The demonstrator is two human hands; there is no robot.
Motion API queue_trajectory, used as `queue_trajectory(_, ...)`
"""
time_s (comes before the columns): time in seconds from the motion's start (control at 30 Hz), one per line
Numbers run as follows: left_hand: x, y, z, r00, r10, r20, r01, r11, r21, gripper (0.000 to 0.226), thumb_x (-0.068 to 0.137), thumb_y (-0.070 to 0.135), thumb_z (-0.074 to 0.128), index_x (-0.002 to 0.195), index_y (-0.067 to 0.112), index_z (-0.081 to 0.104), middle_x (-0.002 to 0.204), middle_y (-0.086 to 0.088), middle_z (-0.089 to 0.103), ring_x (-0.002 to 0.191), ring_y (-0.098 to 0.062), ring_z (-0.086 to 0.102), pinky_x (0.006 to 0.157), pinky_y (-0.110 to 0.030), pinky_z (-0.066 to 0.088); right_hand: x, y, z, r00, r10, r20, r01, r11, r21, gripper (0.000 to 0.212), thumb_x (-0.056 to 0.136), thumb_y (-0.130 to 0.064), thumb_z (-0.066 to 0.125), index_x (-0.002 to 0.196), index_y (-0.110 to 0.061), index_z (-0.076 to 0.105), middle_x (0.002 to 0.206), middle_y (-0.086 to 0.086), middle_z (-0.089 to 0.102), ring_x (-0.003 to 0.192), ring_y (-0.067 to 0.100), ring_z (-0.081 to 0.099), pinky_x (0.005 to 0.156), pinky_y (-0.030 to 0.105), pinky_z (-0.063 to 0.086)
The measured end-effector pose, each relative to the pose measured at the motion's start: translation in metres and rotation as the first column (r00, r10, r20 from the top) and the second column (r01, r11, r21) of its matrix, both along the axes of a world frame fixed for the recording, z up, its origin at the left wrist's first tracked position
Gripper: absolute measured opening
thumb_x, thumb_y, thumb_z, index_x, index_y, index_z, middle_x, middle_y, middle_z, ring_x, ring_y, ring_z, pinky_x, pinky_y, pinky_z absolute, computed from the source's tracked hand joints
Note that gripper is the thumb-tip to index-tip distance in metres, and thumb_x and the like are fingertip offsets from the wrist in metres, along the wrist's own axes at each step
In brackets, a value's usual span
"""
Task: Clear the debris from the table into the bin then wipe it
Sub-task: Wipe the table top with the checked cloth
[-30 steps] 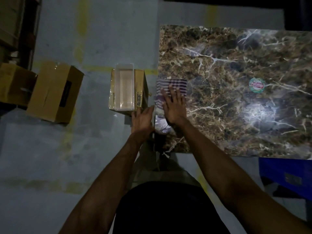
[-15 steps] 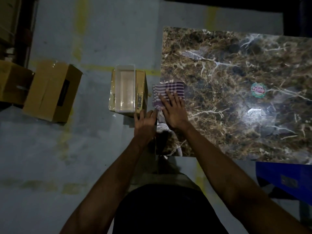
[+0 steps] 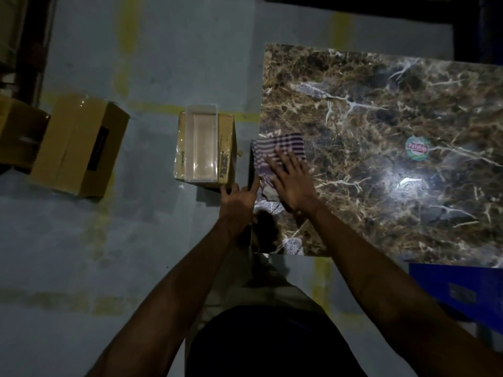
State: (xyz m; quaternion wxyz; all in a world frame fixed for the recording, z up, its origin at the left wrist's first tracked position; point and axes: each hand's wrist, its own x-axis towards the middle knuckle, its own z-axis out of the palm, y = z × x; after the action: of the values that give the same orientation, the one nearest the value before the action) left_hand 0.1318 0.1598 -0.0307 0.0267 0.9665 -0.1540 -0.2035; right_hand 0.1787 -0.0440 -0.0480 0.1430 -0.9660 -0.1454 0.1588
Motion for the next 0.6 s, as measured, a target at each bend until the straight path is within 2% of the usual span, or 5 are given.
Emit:
queue_trajectory(0.13,0.0,-0.002,0.003,0.999,-0.027,0.041,0.025,0.999,0.048,0.132,0.046,0.05,0.098,0.156,0.006,0.04,0.087,-0.013,0.075,0.097,-0.038,0.069,0.087,-0.066,0.054,0.01,-0.024,0.004,0.993,-0.115,0.004,0.115,0.993,0.0,0.058,0.109,-0.052,0.021,0.164,-0.041,0.005,0.174,-0.001,-0.001,0.16,0.03,-0.001,0.127,0.054,0.007)
queue_trajectory(0.27,0.001,-0.006,0.001,0.996,0.006,0.087,-0.014,0.995,0.099,0.087,0.073,0.027,0.08,0.153,0.013,0.049,0.08,-0.011,0.074,0.092,-0.036,0.07,0.084,-0.063,0.056,0.044,0.02,-0.001,0.961,-0.277,-0.012,0.277,0.961,0.023,0.06,0.109,-0.048,0.02,0.165,-0.036,0.005,0.174,0.004,-0.003,0.159,0.035,-0.005,0.125,0.058,-0.002)
queue_trajectory(0.4,0.0,-0.008,0.005,0.999,0.012,0.038,-0.017,0.99,0.138,0.092,0.056,0.047,0.092,0.139,0.017,0.064,0.078,-0.009,0.074,0.09,-0.035,0.071,0.085,-0.063,0.057,0.014,0.024,-0.004,0.997,-0.081,0.014,0.08,0.996,0.039,0.058,0.111,-0.047,0.023,0.165,-0.038,0.005,0.174,0.001,-0.003,0.16,0.031,-0.007,0.128,0.054,0.003)
queue_trajectory(0.5,-0.002,-0.01,0.006,0.997,0.055,-0.055,-0.048,0.992,0.116,0.125,0.05,0.052,0.096,0.156,0.013,0.043,0.09,-0.013,0.077,0.109,-0.04,0.068,0.094,-0.07,0.05,-0.016,-0.009,-0.001,1.0,-0.017,0.009,0.017,0.998,0.059,0.057,0.111,-0.049,0.022,0.164,-0.042,0.005,0.174,-0.004,-0.003,0.16,0.026,-0.007,0.128,0.05,0.005)
queue_trajectory(0.6,0.0,-0.013,0.006,0.996,0.077,-0.054,-0.071,0.992,0.1,0.109,0.087,0.033,0.078,0.165,0.014,0.005,0.116,-0.018,0.074,0.132,-0.043,0.054,0.106,-0.073,0.038,-0.004,-0.03,0.001,0.995,-0.099,0.014,0.098,0.995,0.029,0.057,0.11,-0.05,0.02,0.164,-0.041,0.004,0.174,0.0,0.001,0.16,0.029,-0.001,0.128,0.053,0.007)
